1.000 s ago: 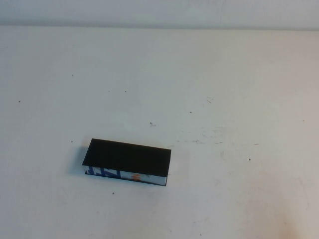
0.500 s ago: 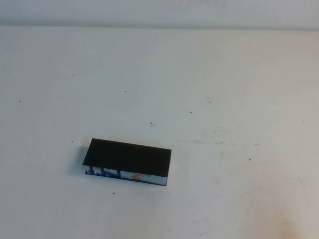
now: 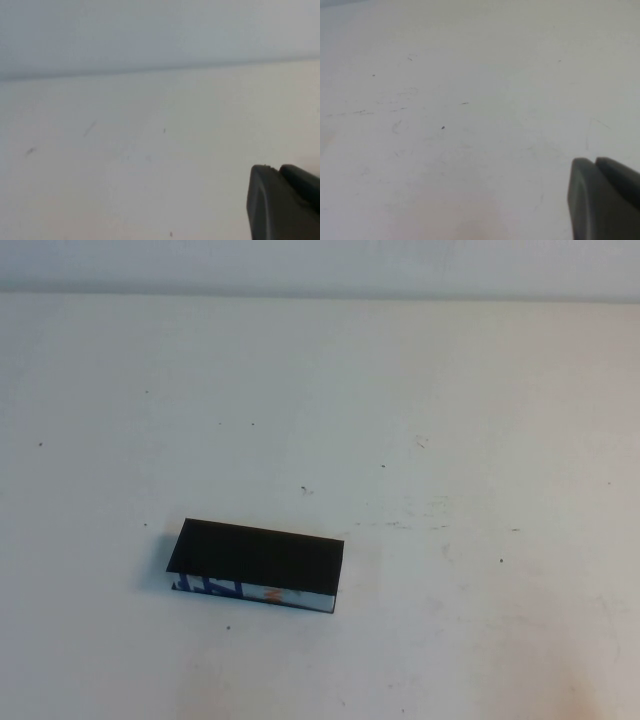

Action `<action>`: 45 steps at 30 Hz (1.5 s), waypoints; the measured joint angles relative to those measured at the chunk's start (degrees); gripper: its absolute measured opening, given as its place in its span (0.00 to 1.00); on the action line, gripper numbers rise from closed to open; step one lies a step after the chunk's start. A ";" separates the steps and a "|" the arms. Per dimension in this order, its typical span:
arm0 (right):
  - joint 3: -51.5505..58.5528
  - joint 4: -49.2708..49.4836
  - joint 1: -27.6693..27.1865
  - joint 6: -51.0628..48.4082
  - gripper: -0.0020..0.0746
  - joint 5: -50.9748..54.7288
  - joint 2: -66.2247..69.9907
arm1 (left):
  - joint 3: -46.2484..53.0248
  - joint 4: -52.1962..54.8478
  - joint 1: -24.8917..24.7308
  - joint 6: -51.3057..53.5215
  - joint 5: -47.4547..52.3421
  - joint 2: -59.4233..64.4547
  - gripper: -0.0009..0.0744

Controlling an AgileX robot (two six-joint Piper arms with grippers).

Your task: Return glasses to glasses case

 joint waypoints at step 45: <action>0.00 0.07 0.00 0.00 0.01 0.00 -0.22 | 0.00 2.34 0.24 -2.79 15.17 -0.23 0.01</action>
